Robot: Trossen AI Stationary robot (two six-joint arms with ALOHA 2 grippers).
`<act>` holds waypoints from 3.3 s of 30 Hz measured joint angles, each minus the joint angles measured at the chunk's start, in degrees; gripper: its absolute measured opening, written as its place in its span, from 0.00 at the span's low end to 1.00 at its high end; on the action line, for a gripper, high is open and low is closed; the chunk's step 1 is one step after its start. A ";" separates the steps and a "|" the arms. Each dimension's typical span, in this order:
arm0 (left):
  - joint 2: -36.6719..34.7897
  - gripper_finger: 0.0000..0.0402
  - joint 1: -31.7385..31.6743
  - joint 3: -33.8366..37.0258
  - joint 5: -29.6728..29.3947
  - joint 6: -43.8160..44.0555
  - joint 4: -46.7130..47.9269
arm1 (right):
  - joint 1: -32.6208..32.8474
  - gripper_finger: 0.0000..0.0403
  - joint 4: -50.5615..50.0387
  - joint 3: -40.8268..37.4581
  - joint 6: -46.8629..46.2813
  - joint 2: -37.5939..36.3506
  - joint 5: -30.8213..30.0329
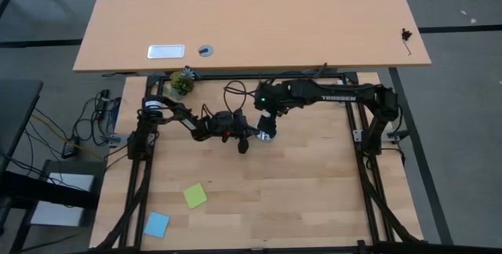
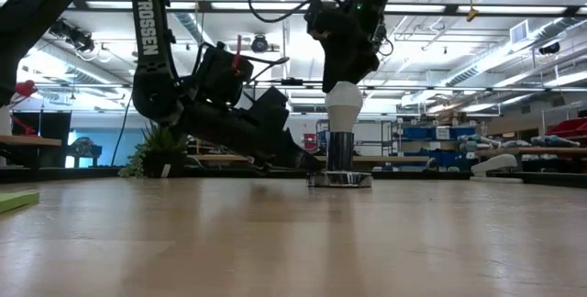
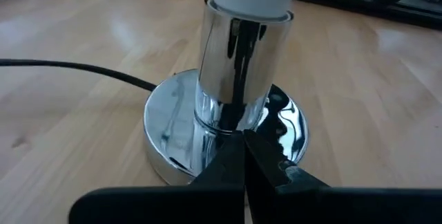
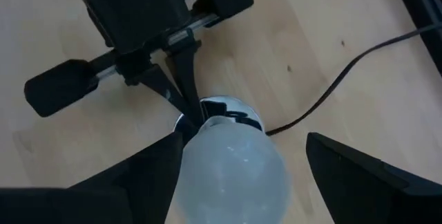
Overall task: Screw lightbulb
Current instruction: Remove the lightbulb from the lamp
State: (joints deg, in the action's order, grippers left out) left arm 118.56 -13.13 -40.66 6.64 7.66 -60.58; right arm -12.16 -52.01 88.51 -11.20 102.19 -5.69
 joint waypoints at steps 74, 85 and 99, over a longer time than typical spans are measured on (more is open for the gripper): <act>-0.10 0.00 0.48 -7.06 -2.59 0.35 12.41 | -2.92 0.75 -9.30 5.92 10.46 3.74 5.38; -0.08 0.00 0.48 -7.06 -2.17 0.35 12.52 | -0.70 0.68 -6.69 7.46 28.60 3.78 5.05; -0.04 0.00 0.48 -7.06 -2.06 0.24 12.26 | -1.48 0.76 -12.17 10.24 -6.15 3.72 2.08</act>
State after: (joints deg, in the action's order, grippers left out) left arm 118.52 -12.64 -47.72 4.58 7.90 -48.31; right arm -13.64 -64.18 98.75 -17.35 105.91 -3.62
